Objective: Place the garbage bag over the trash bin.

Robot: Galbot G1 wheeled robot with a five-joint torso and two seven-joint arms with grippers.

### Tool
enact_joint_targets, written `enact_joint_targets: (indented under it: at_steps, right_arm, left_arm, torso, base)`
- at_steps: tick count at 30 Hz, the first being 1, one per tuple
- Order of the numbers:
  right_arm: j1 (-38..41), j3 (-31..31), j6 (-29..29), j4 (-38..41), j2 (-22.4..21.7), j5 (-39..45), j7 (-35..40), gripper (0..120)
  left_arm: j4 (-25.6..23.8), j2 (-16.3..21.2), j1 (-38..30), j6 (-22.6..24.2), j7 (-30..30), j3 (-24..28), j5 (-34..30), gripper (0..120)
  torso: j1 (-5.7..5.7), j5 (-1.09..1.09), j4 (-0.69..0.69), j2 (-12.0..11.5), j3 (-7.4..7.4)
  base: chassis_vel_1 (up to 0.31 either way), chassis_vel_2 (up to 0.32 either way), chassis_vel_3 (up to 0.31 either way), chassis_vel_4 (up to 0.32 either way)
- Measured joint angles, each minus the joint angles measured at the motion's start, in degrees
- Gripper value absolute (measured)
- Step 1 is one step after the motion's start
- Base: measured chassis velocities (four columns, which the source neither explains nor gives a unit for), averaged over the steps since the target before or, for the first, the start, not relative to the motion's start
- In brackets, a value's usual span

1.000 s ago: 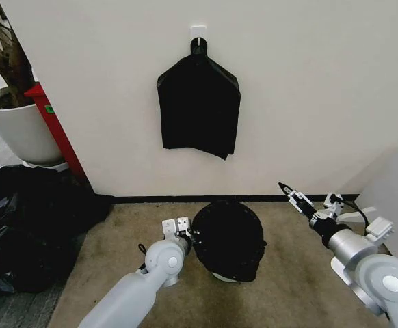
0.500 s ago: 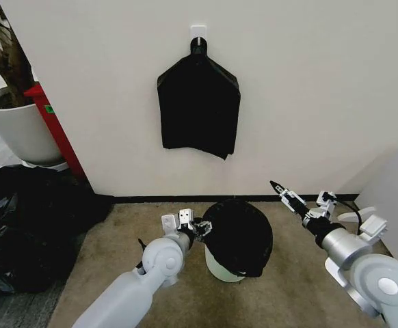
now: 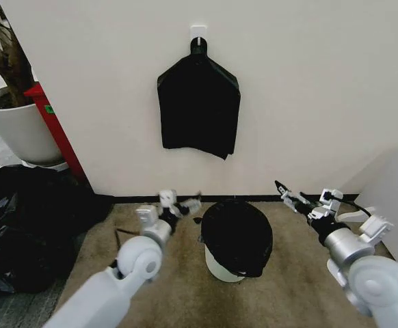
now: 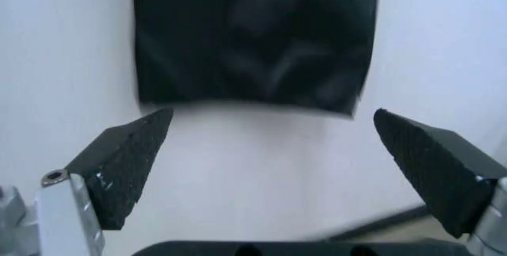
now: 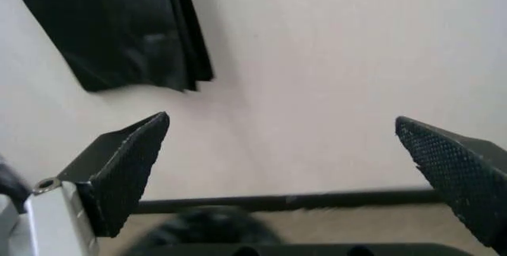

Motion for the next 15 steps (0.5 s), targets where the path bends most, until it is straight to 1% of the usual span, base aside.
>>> enact_joint_targets:
  at_steps: [1,2,3,4,5,6,7,8,9,11,12,13,14,15]
  right_arm:
    - [0.00,0.00,0.00,0.00,0.00,0.00,0.00,100]
    - [-1.10,-0.61,3.12,-1.17,1.26,-5.38,-1.54,100]
    - [-1.31,-0.68,3.60,-1.33,1.51,-6.15,-1.74,100]
    - [-3.66,-1.11,7.84,-2.16,4.87,-12.73,-3.31,100]
    - [-5.71,-1.20,10.37,-2.19,7.60,-16.12,-4.05,100]
    - [-8.44,-1.12,12.99,-1.73,10.66,-18.38,-5.19,100]
    - [-10.94,-1.08,14.56,-1.12,12.94,-19.33,-6.13,100]
    - [-10.94,-1.08,14.56,-1.12,12.94,-19.33,-6.13,100]
    - [-14.00,-1.11,16.28,0.14,15.43,-20.08,-7.04,100]
    - [-18.98,-1.47,19.49,2.93,18.47,-20.80,-8.11,100]
    - [-21.36,-1.75,20.93,4.13,19.39,-21.32,-8.44,100]
    - [-23.05,-1.95,22.26,5.17,19.95,-21.75,-8.59,100]
    - [-24.09,-2.31,23.13,6.03,20.29,-22.12,-8.60,100]
    - [-24.09,-2.31,23.13,6.03,20.29,-22.12,-8.60,100]
  left_arm:
    - [0.00,0.00,0.00,0.00,0.00,0.00,0.00,100]
    - [-0.07,1.37,3.20,-2.42,2.75,-1.45,2.38,100]
    - [-0.09,1.48,3.78,-2.73,3.02,-1.62,2.56,100]
    - [-0.57,1.39,9.96,-5.20,5.24,-5.55,3.81,100]
    - [-1.36,0.68,13.57,-6.40,6.30,-9.53,4.76,100]
    - [-2.71,-0.73,18.30,-7.34,7.68,-13.94,5.95,100]
    - [-4.12,-1.90,21.80,-7.85,8.52,-16.25,6.80,100]
    - [-4.12,-1.90,21.80,-7.85,8.52,-16.25,6.80,100]
    - [-6.24,-3.68,26.55,-8.04,9.53,-18.58,7.93,100]
    - [-10.80,-7.59,34.98,-7.67,10.21,-21.31,10.57,100]
    - [-13.65,-9.84,38.89,-7.56,10.21,-22.34,12.01,100]
    - [-15.99,-11.91,42.38,-7.56,10.12,-22.89,13.30,100]
    - [-17.52,-13.68,45.10,-7.75,9.92,-23.08,14.28,100]
    - [-17.52,-13.68,45.10,-7.75,9.92,-23.08,14.28,100]
  torso:
    - [0.00,0.00,0.00,0.00,0.00]
    - [0.00,0.02,0.00,0.00,0.00]
    - [0.00,0.02,0.00,0.00,0.00]
    - [0.00,-0.13,0.02,-0.01,0.01]
    - [0.00,-0.10,-0.01,-0.01,0.00]
    - [0.00,0.05,0.00,-0.01,0.00]
    - [0.00,0.05,0.02,-0.01,0.00]
    - [0.00,0.05,0.02,-0.01,0.00]
    - [0.00,-0.02,-0.02,-0.01,-0.01]
    - [0.00,-0.10,0.03,-0.01,0.00]
    - [-0.01,-0.03,0.00,0.00,-0.02]
    - [-0.01,0.02,0.01,0.00,-0.02]
    - [-0.01,0.00,0.02,0.00,-0.02]
    - [-0.01,0.00,0.02,0.00,-0.02]
  base:
    - [0.000,0.000,0.000,0.000]
    - [0.000,0.000,0.000,0.000]
    - [0.000,0.000,0.000,0.000]
    - [0.000,0.000,0.000,0.000]
    - [0.000,0.000,0.000,0.000]
    - [0.000,0.000,0.000,0.000]
    - [0.000,0.000,0.000,0.000]
    - [0.000,0.000,0.000,0.000]
    - [0.000,0.000,0.000,0.000]
    - [0.000,0.000,0.000,0.000]
    - [0.000,0.000,0.000,0.000]
    - [0.000,0.000,0.000,0.000]
    - [0.000,0.000,0.000,0.000]
    - [0.000,0.000,0.000,0.000]
